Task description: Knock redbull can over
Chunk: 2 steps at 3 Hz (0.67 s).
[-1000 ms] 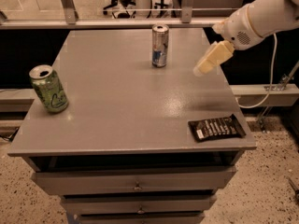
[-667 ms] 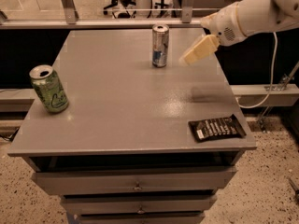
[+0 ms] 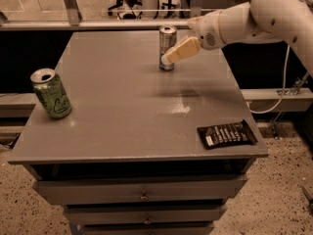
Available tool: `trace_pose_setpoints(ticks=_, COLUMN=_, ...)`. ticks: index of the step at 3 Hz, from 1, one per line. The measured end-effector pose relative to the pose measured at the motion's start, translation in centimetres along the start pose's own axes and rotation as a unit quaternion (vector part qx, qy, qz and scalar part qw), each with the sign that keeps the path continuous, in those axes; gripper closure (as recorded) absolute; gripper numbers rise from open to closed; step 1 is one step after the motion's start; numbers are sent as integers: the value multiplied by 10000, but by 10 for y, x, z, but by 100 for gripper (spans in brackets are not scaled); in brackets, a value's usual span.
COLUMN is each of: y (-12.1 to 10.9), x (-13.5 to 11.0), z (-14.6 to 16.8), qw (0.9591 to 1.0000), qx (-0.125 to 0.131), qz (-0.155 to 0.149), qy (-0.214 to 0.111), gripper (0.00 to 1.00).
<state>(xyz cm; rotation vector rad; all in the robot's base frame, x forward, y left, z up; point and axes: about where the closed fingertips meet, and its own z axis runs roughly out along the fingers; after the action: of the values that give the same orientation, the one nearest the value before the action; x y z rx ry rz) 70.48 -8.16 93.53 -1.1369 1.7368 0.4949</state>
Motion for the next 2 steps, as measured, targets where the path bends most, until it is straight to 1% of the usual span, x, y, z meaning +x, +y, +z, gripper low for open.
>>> trace_pose_setpoints(ticks=1, y=-2, x=4, z=22, qw=9999, qx=45, qz=128, qy=-68, gripper=0)
trace_pose_setpoints(ticks=2, y=6, x=1, z=40, qw=9992, qx=-119, qz=239, qy=-293, gripper=0)
